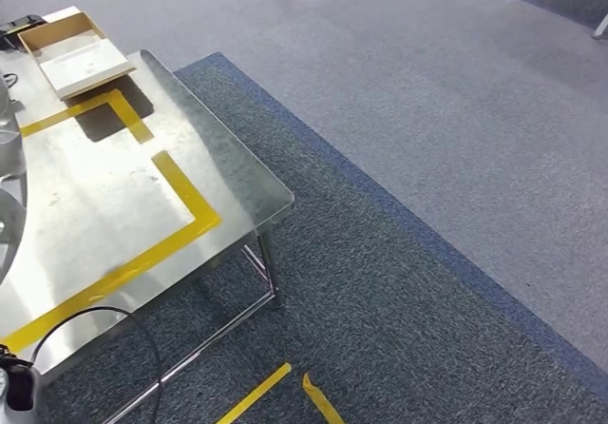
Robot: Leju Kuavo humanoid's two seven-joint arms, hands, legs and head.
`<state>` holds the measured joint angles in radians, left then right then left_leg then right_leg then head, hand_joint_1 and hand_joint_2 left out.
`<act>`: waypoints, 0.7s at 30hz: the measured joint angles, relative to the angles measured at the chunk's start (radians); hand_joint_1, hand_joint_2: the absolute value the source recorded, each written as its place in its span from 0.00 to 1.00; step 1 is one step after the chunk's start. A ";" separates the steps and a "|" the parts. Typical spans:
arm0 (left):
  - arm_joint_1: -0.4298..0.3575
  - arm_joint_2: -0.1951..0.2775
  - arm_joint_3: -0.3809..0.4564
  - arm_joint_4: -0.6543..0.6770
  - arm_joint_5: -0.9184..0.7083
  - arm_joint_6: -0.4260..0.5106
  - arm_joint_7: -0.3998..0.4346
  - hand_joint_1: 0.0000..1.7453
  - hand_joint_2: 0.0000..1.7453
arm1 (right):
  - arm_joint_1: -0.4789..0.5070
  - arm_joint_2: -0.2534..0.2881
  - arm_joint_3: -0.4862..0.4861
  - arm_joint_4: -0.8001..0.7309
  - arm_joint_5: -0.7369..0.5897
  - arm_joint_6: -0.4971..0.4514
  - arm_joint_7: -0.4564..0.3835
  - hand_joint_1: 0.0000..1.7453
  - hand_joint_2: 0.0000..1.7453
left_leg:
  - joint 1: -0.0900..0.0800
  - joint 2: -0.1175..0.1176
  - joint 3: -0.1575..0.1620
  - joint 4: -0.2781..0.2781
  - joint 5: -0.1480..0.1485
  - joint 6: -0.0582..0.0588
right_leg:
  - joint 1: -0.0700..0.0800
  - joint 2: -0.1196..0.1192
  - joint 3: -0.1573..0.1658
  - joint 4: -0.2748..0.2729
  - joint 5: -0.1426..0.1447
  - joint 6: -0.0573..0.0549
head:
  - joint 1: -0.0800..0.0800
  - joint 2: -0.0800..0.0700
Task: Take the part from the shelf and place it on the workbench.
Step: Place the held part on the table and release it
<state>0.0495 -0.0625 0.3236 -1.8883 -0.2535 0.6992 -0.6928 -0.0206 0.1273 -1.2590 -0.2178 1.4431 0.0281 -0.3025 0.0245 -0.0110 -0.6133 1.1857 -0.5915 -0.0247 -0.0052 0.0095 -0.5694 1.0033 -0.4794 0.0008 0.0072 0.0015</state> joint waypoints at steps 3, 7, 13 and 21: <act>-0.001 0.000 -0.001 0.003 -0.005 0.000 0.000 1.00 1.00 | -0.002 0.001 -0.002 0.000 0.000 0.000 0.000 0.00 0.00 | -0.001 0.004 0.026 -0.136 0.094 0.002 | -0.002 0.003 0.013 0.005 -0.018 0.016 | -0.003 0.000; -0.001 0.000 0.000 0.004 -0.007 0.000 0.000 1.00 1.00 | -0.004 0.001 -0.003 0.000 0.000 0.000 0.000 0.00 0.00 | -0.004 0.006 0.025 -0.147 0.105 0.036 | -0.003 0.001 0.008 0.012 -0.033 0.040 | -0.004 0.000; -0.003 -0.002 0.002 0.005 -0.007 0.000 0.000 1.00 1.00 | -0.004 0.001 -0.005 0.000 0.001 0.000 0.000 0.00 0.00 | -0.006 0.009 0.030 -0.151 0.103 0.055 | -0.005 -0.002 -0.140 0.292 -0.142 0.054 | 0.000 0.000; -0.002 0.010 -0.010 0.029 -0.014 -0.016 0.022 1.00 1.00 | -0.008 0.001 -0.009 0.000 0.001 0.005 -0.002 0.00 0.00 | -0.009 0.006 0.040 -0.153 0.093 0.027 | 0.004 0.000 -0.011 0.013 -0.013 0.023 | -0.001 0.000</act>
<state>0.0471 -0.0525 0.3132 -1.8591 -0.2679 0.6832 -0.6709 -0.0288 0.1287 -1.2677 -0.2178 1.4443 0.0328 -0.3043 0.0150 -0.0051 -0.5732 1.0328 -0.4983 0.0025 -0.0015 0.0099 -0.5802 1.0159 -0.4928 0.0240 0.0060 0.0019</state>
